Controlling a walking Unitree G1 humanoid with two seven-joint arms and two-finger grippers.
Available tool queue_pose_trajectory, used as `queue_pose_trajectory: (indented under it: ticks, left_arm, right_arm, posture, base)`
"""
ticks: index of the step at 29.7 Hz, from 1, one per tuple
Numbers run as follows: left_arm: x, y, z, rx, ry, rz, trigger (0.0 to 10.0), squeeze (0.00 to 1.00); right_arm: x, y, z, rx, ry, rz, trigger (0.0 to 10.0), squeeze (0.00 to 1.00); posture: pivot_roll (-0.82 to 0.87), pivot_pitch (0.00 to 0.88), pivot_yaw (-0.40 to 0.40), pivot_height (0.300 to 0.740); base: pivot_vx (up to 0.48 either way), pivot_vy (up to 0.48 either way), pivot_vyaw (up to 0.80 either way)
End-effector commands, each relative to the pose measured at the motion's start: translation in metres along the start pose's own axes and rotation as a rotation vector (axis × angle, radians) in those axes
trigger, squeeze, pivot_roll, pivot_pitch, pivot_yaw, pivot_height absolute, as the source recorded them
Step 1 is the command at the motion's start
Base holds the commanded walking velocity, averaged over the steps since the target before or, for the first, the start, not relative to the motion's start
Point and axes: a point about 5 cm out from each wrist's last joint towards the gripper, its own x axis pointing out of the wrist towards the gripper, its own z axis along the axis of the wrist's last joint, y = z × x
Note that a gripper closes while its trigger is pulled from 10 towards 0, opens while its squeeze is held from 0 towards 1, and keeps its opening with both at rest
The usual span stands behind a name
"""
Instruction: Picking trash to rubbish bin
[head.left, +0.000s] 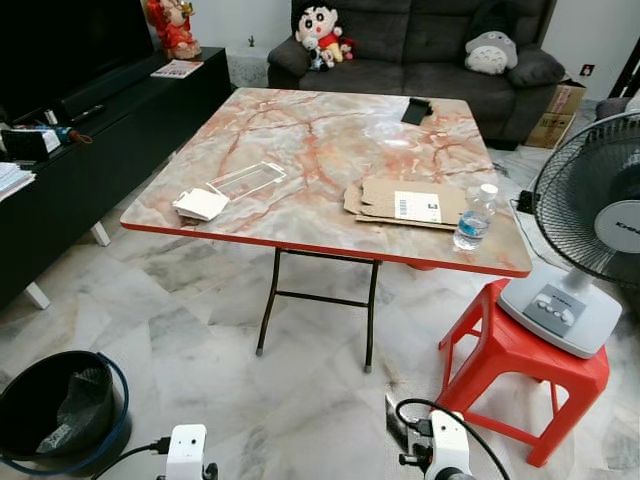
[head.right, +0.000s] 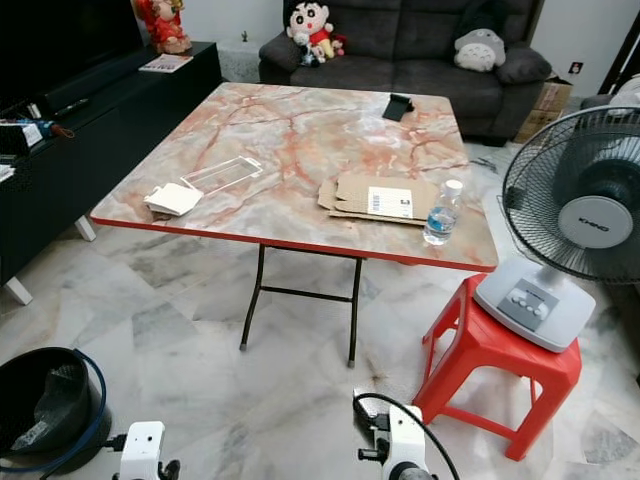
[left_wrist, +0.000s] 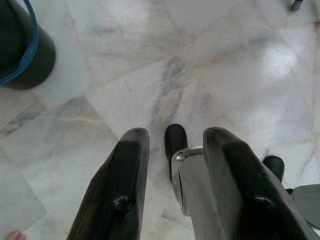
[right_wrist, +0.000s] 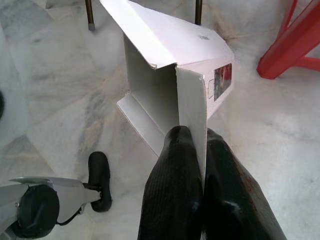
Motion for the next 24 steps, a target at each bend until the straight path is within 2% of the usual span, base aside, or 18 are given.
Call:
queue_pose_trajectory:
  ticks: [1, 24]
  left_arm:
    - [-0.0002, 0.0016, -0.0004, 0.011, 0.003, -0.002, 10.0, 0.00]
    - [0.0010, -0.0004, 0.0047, -0.011, -0.016, -0.006, 10.0, 0.00]
  right_arm:
    - [0.0000, -0.0009, 0.0004, -0.017, 0.005, -0.003, 10.0, 0.00]
    - [0.0005, 0.0000, 0.0018, -0.025, 0.001, -0.007, 10.0, 0.00]
  posture:
    - [0.02, 0.000, -0.027, 0.740]
    - [0.02, 0.000, -0.027, 0.740]
  base:
    - [0.000, 0.000, 0.00]
    - [0.000, 0.000, 0.77]
